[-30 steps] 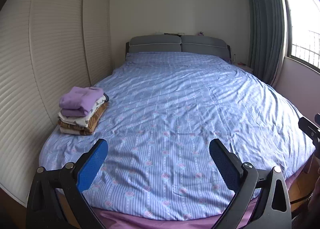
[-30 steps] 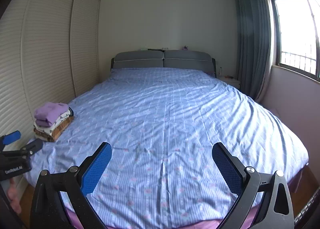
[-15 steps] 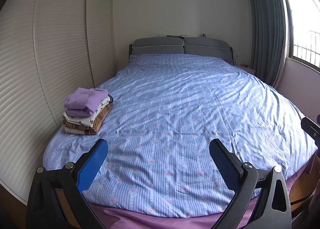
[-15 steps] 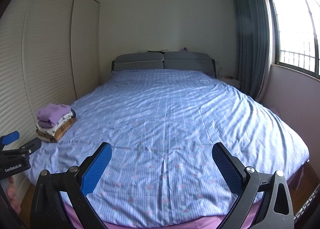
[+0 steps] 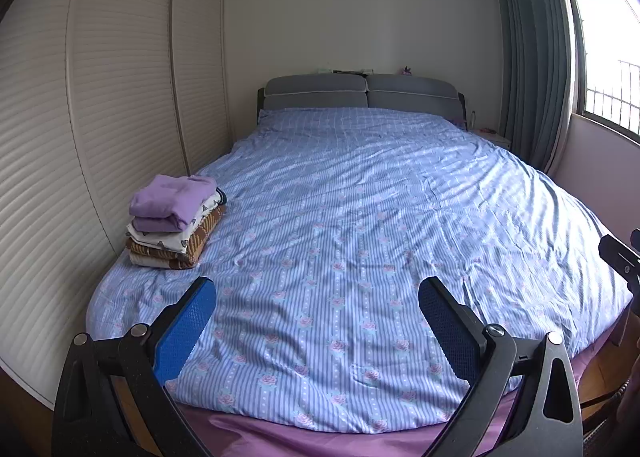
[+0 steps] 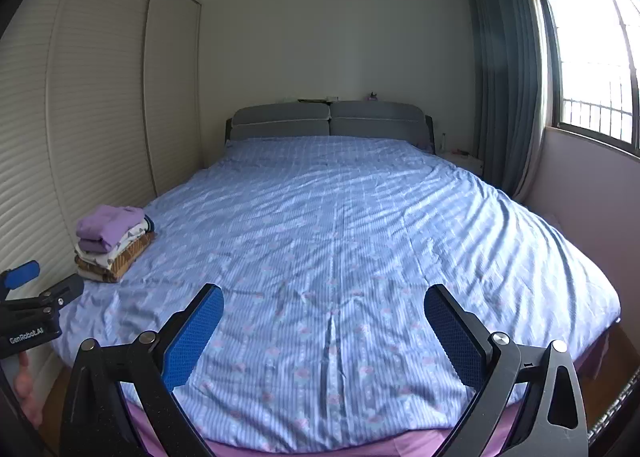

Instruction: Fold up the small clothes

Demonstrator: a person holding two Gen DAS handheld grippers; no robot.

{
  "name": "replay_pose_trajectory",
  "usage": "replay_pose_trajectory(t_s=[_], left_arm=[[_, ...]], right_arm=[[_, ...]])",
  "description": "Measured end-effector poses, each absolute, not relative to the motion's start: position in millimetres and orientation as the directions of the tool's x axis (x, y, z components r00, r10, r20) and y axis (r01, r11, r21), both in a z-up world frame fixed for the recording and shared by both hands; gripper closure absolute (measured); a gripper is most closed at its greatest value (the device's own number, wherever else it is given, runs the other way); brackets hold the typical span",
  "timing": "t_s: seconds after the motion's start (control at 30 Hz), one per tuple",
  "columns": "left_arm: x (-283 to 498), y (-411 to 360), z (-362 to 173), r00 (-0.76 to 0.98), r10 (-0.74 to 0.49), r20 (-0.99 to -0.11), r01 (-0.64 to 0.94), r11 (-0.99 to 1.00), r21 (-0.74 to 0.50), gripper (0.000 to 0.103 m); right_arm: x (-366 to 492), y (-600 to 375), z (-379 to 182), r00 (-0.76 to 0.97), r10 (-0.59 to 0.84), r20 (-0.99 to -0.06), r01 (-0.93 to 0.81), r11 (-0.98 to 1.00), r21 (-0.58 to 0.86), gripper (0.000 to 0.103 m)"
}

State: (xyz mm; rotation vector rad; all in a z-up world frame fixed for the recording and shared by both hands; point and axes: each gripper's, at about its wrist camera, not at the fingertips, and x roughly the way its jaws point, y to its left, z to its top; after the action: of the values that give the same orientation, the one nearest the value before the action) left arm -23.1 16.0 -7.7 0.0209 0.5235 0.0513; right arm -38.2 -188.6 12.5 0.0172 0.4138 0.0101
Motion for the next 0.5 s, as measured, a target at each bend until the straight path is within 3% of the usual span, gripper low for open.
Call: replay_pose_trajectory(t_s=[0.5], left_arm=[[-23.9,16.4,-7.5,0.866,0.052,-0.497,-0.04,0.999,0.035,0.0]], right_arm=[[-37.4,-189.0,11.7,0.915,0.012,-0.403,-0.004,1.0,0.02,0.001]])
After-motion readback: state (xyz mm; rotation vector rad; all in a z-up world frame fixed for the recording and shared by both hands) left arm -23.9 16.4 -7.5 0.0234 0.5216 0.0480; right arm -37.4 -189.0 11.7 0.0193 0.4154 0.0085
